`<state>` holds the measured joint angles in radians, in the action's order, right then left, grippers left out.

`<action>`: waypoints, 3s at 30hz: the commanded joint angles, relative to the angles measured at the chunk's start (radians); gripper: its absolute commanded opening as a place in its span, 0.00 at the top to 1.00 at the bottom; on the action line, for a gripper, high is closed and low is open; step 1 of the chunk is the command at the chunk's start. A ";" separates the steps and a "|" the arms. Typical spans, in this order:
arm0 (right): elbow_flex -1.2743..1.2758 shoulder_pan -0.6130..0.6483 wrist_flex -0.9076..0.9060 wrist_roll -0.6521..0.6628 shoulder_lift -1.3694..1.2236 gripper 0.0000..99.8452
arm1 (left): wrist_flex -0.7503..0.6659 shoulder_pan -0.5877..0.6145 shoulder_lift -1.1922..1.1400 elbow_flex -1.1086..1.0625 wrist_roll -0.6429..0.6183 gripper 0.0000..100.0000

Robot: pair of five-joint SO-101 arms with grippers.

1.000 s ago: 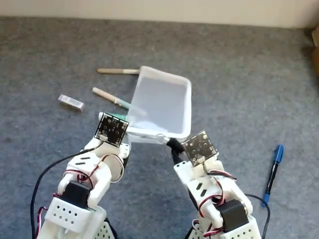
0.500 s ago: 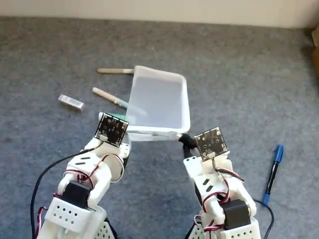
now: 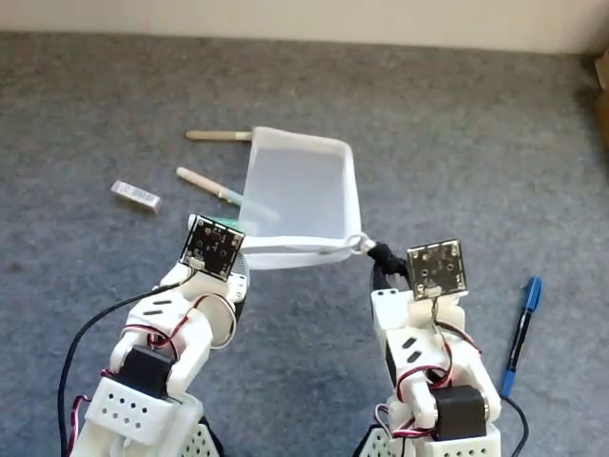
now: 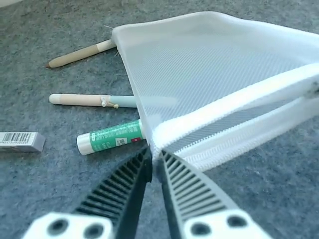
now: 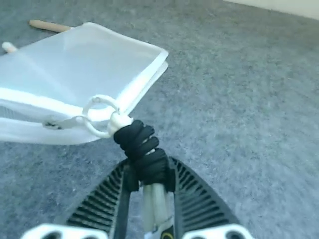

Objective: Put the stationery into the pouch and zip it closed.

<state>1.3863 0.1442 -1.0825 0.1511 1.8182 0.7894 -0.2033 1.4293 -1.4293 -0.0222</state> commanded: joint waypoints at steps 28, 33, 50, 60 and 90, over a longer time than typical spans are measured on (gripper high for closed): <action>-0.101 -0.076 0.001 -0.017 0.016 1.00 | -0.014 -0.004 0.015 0.008 0.015 0.98; -0.156 -0.001 -0.005 -0.017 0.016 1.00 | -0.014 -0.005 0.015 0.012 0.037 0.89; -0.314 0.260 -0.119 -0.009 0.016 1.00 | -0.054 -0.004 0.008 0.004 -0.003 0.82; -0.326 0.291 -0.125 -0.009 0.016 1.00 | -0.227 0.102 0.004 -0.073 -0.048 0.82; -0.318 0.163 -0.154 0.003 0.016 0.79 | 0.176 -0.027 0.004 0.295 -0.048 0.99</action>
<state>1.1285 0.3483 -1.2375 0.1465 1.8290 0.8938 -0.1926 1.4293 -1.3019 -0.0637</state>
